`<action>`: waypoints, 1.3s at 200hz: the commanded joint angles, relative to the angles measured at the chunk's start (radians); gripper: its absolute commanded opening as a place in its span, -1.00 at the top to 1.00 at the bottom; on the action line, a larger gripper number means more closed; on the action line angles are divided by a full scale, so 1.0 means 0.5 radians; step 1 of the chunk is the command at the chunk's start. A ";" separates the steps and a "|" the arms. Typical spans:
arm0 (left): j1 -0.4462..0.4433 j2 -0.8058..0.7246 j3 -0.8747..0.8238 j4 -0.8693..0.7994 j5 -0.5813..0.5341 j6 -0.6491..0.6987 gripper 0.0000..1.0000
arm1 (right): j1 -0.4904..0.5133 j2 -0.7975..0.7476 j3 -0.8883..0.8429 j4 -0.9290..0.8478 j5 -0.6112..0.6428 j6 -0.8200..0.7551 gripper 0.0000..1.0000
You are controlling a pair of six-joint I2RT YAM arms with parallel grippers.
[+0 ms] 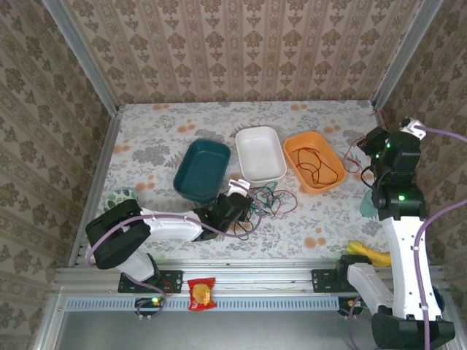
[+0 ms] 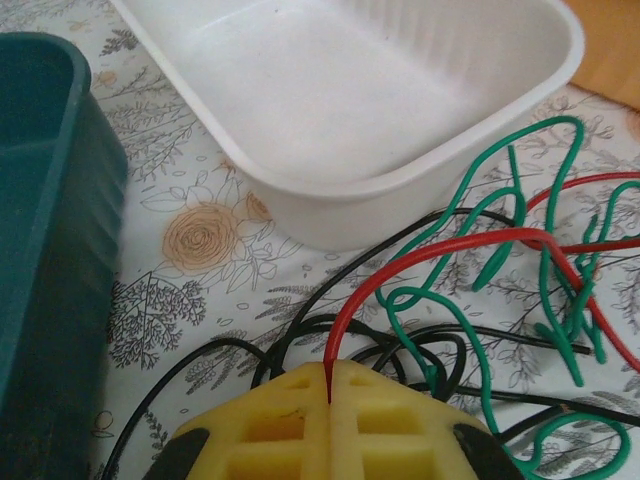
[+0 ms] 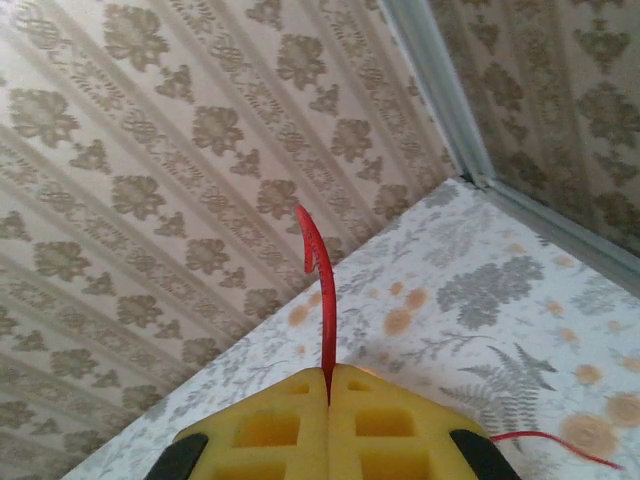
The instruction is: Untangle the cables
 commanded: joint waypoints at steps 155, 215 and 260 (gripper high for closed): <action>-0.009 0.140 0.137 -0.047 -0.078 -0.026 1.00 | 0.152 0.524 0.143 0.339 -0.291 -0.206 1.00; -0.009 0.149 0.140 -0.043 -0.056 -0.014 1.00 | 0.345 0.787 -0.137 0.257 -0.101 -0.355 1.00; -0.009 0.153 0.142 -0.042 -0.052 -0.007 1.00 | 0.374 1.113 -0.180 0.111 -0.101 -0.208 1.00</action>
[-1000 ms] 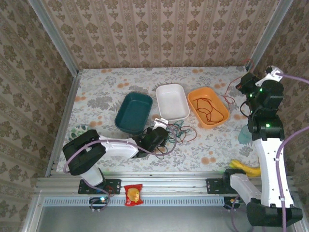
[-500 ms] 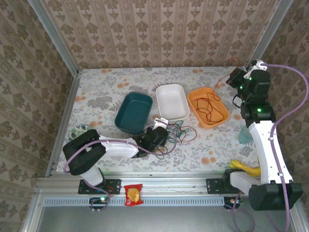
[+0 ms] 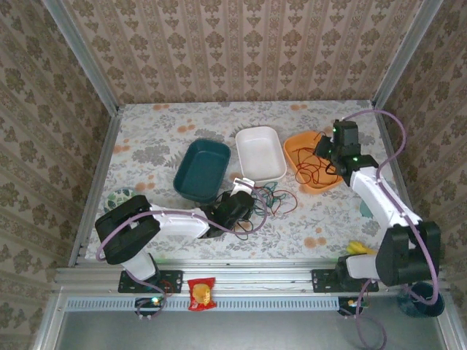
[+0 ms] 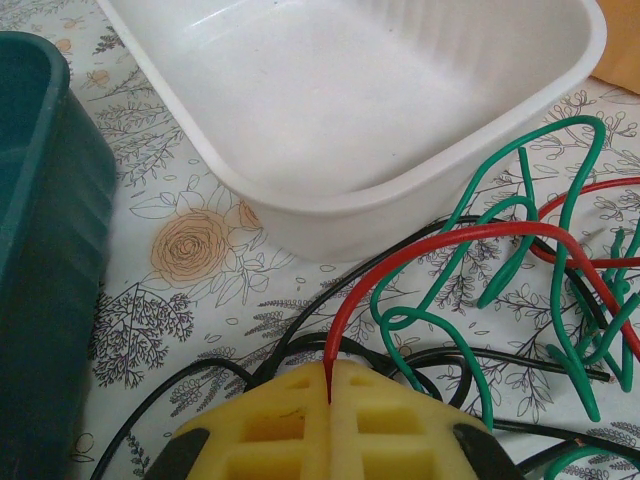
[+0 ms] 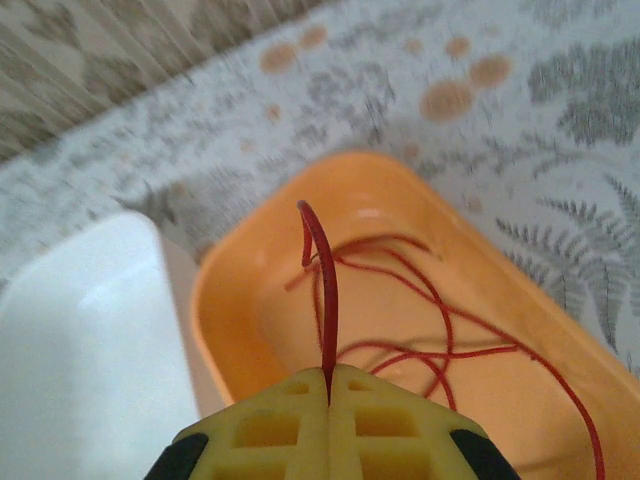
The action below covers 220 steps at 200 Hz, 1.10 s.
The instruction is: Untangle the cables
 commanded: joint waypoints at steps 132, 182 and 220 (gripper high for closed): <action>-0.020 0.016 0.019 -0.022 -0.037 -0.006 1.00 | -0.102 0.158 -0.129 0.099 0.048 0.272 1.00; -0.021 0.029 0.032 -0.025 -0.024 0.004 1.00 | -0.130 -0.149 -0.118 0.094 0.453 0.166 1.00; -0.021 0.034 0.038 -0.030 -0.018 0.011 1.00 | -0.139 -0.102 -0.019 0.058 0.662 0.003 1.00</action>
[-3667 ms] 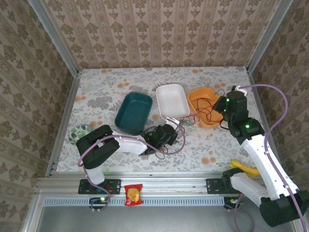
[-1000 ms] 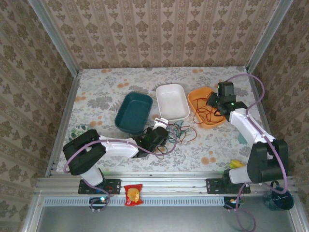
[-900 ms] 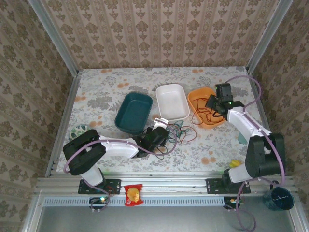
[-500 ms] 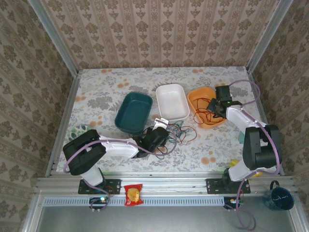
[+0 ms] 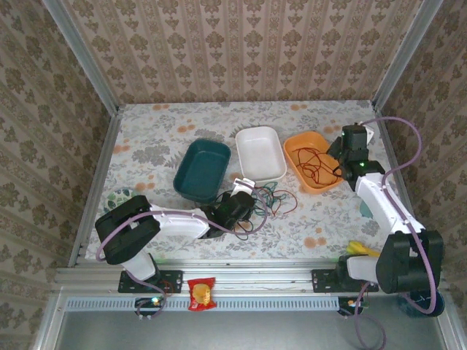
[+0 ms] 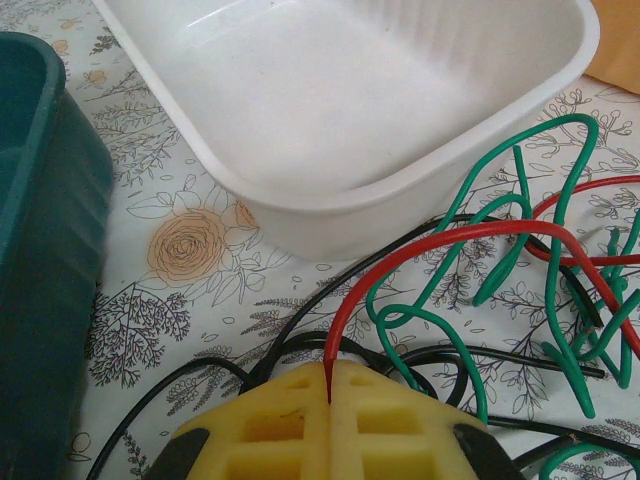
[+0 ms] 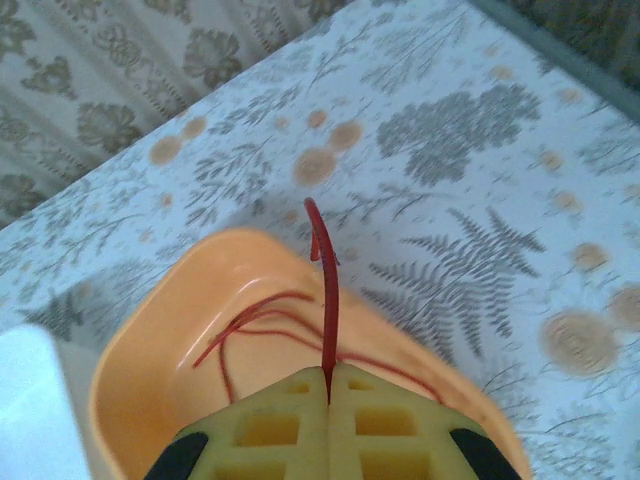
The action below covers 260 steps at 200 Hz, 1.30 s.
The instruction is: Untangle the cables
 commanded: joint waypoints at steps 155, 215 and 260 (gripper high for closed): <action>-0.011 0.058 0.066 -0.053 -0.015 0.012 1.00 | 0.341 0.285 -0.094 -0.051 0.286 -0.161 1.00; -0.014 0.077 0.095 -0.065 0.004 0.030 1.00 | 0.382 0.354 -0.204 -0.068 -0.048 -0.097 1.00; -0.017 0.075 0.097 -0.071 -0.011 0.033 1.00 | 0.380 0.469 -0.140 -0.136 -0.103 -0.020 0.90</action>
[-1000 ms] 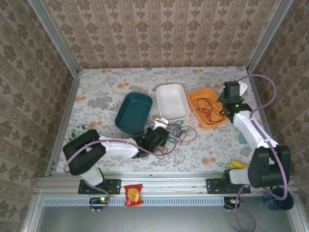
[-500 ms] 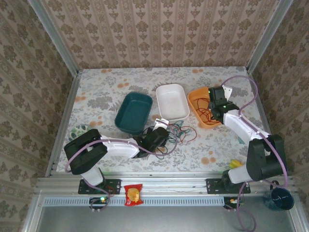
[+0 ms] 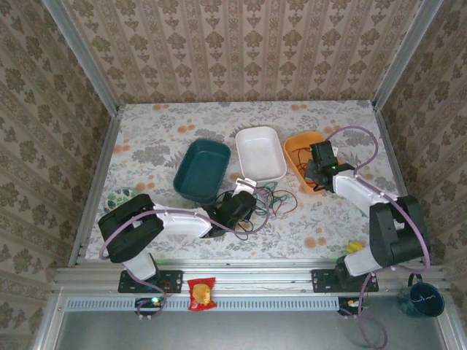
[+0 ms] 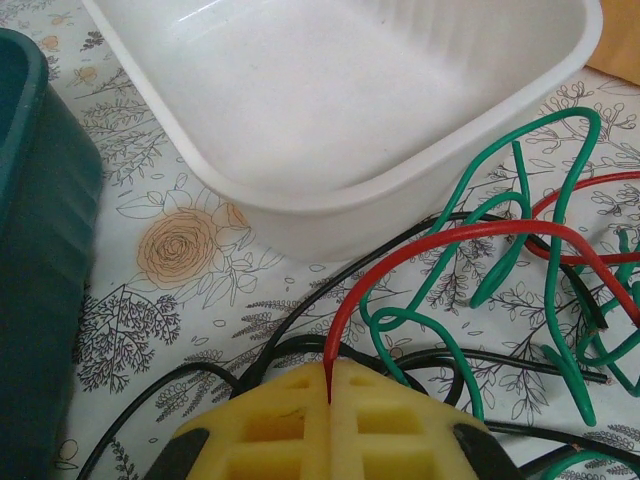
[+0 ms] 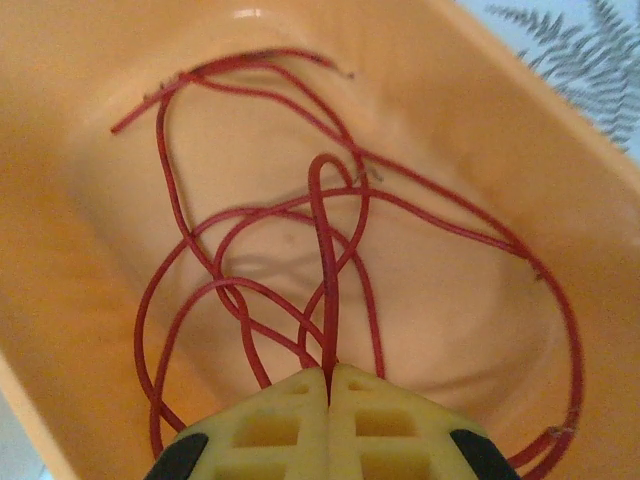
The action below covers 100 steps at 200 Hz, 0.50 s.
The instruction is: Untangle the cables
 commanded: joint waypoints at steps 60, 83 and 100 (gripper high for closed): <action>-0.021 0.010 0.037 -0.043 -0.036 0.028 1.00 | 0.016 -0.336 0.096 -0.151 0.024 0.045 -0.10; -0.022 0.010 0.039 -0.035 -0.037 0.026 1.00 | 0.069 -0.485 0.061 -0.229 -0.162 0.043 -0.13; -0.022 0.006 0.036 -0.028 -0.043 0.026 1.00 | 0.161 -0.555 0.018 -0.295 -0.417 0.016 -0.13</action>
